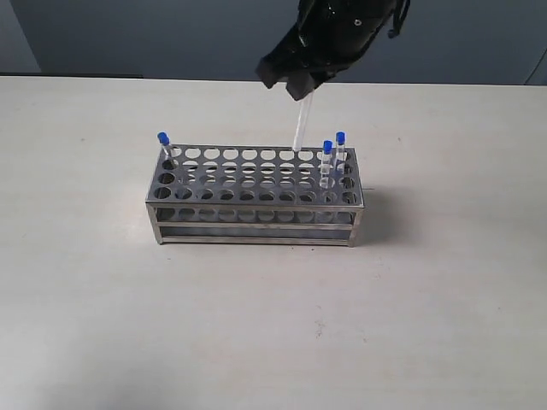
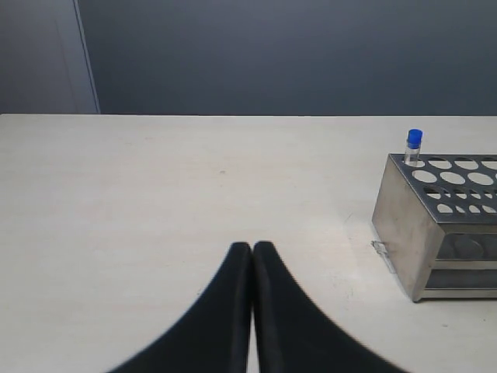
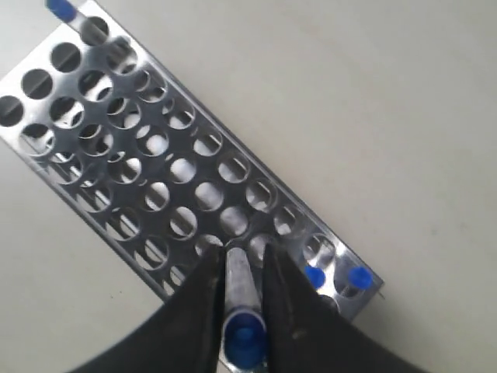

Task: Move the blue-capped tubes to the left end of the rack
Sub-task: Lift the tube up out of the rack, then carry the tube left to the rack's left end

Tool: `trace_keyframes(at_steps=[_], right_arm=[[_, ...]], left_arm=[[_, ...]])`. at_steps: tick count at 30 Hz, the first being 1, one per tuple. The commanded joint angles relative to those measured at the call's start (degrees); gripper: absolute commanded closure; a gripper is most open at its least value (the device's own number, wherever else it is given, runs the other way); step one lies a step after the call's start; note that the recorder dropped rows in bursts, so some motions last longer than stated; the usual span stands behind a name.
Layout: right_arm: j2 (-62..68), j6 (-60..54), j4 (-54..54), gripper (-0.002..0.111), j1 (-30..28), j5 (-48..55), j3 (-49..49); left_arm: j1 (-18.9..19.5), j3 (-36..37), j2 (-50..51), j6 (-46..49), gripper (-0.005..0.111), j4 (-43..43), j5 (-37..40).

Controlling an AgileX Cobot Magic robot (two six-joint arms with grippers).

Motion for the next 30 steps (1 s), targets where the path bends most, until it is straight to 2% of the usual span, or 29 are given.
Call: trace_keyframes(at_steps=[1, 9, 14, 19, 30], right_arm=[[1.6, -4.9, 4.0, 0.109, 3.4, -1.8, -4.1], [12.8, -7.5, 3.5, 0.109, 9.4, 6.5, -18.7], [18.2, -8.9, 3.2, 0.109, 11.7, 7.4, -25.4], [20.7, -10.1, 3.2, 0.109, 12.2, 5.9, -28.7], [25.3, -12.7, 1.3, 0.109, 12.2, -2.5, -28.7]], left_arm=[[-0.4, -0.2, -0.2, 0.0, 0.106, 0.1, -0.4], [-0.4, -0.2, -0.2, 0.0, 0.106, 0.1, -0.4], [-0.4, -0.2, -0.2, 0.0, 0.106, 0.1, -0.4], [-0.4, -0.2, -0.2, 0.0, 0.106, 0.1, -0.4], [-0.4, -0.2, -0.2, 0.0, 0.106, -0.2, -0.4]])
